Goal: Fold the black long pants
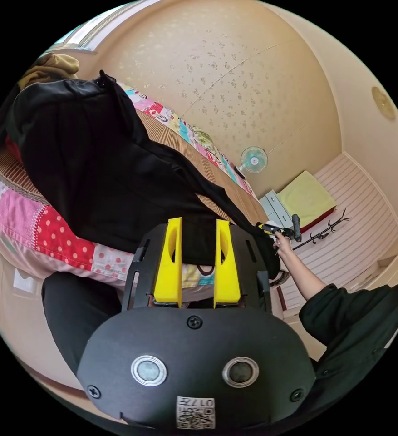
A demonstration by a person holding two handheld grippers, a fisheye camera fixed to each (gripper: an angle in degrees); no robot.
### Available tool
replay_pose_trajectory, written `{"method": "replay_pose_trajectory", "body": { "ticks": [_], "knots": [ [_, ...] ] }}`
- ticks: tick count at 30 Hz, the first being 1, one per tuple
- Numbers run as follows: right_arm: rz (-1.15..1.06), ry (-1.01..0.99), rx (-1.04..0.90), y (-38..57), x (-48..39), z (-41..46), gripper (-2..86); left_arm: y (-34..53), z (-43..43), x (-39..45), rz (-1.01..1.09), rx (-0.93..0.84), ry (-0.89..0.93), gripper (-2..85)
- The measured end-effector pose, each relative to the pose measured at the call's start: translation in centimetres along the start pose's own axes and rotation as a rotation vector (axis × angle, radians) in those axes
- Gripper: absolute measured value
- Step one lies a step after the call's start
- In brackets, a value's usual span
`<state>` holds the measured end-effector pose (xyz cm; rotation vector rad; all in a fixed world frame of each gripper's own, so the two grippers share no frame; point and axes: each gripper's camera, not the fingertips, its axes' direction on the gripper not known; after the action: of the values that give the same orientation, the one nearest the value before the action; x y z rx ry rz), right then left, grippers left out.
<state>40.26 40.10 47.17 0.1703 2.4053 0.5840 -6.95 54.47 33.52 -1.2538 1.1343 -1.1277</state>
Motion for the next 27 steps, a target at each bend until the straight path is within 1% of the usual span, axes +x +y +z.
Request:
{"method": "replay_pose_trajectory", "body": {
  "ticks": [2, 4, 6, 8, 9, 10, 11, 12, 13, 14, 15, 17, 19, 20, 22, 24, 26, 27],
  "knots": [
    [-0.081, 0.034, -0.055, -1.2, 0.1, 2.3, 11.2, 0.6, 0.7, -0.5, -0.019, -0.017, -0.017, 11.2],
    [-0.1, 0.042, -0.025, -1.7, 0.1, 2.0, 8.8, 1.1, 1.2, -1.3, -0.054, -0.035, -0.027, 11.3],
    [-0.087, 0.022, 0.042, -2.3, 0.5, 0.0, 7.3, 1.5, 1.7, -2.3, -0.104, -0.038, -0.035, 11.7],
    [-0.047, 0.1, 0.165, -3.5, 0.9, -4.2, 6.4, 1.7, 2.1, -2.8, -0.124, -0.043, -0.05, 12.0],
    [-0.046, 0.114, 0.202, -3.8, 1.0, -5.4, 6.3, 1.7, 2.6, -2.9, -0.127, -0.058, -0.058, 12.1],
    [-0.043, 0.134, 0.282, -4.4, 1.3, -7.9, 6.0, 1.7, 2.9, -3.0, -0.127, -0.067, -0.06, 12.2],
    [-0.031, 0.129, 0.361, -4.8, 2.0, -10.4, 5.7, 1.5, 3.4, -2.9, -0.125, -0.078, -0.059, 12.2],
    [-0.016, 0.114, 0.399, -4.8, 2.5, -11.6, 5.6, 1.4, 3.8, -2.8, -0.12, -0.08, -0.052, 12.3],
    [0.02, 0.044, 0.474, -4.5, 3.9, -14.1, 5.0, 1.4, 4.0, -2.7, -0.116, -0.079, -0.047, 12.3],
    [0.04, -0.069, 0.541, -3.6, 5.5, -16.3, 4.4, 1.3, 4.3, -2.6, -0.11, -0.077, -0.039, 12.3],
    [0.044, -0.136, 0.565, -3.0, 6.2, -17.2, 4.1, 1.3, 4.8, -2.5, -0.107, -0.075, -0.033, 12.3],
    [-0.014, -0.429, 0.63, 1.0, 9.1, -20.1, 3.3, 1.5, 5.4, -2.7, -0.113, -0.077, -0.015, 12.2],
    [-0.075, -0.563, 0.695, 6.0, 10.8, -21.2, 2.9, 1.7, 5.9, -3.1, -0.122, -0.081, 0.01, 12.2],
    [-0.118, -0.585, 0.731, 9.8, 11.8, -21.0, 2.7, 1.9, 6.2, -3.5, -0.128, -0.085, 0.011, 12.3],
    [-0.124, -0.554, 0.712, 15.0, 13.6, -19.1, 2.5, 2.1, 6.7, -4.2, -0.14, -0.096, 0.001, 12.3],
    [-0.039, -0.476, 0.582, 19.1, 15.9, -15.1, 2.3, 2.3, 7.1, -5.4, -0.165, -0.104, 0.012, 12.3],
    [0.122, -0.377, 0.38, 23.3, 18.5, -9.1, 2.2, 2.3, 7.5, -6.1, -0.178, -0.109, 0.025, 12.2],
    [0.149, -0.349, 0.354, 24.2, 18.8, -8.2, 2.2, 2.2, 7.7, -6.5, -0.183, -0.116, 0.027, 12.2]
  ]
}}
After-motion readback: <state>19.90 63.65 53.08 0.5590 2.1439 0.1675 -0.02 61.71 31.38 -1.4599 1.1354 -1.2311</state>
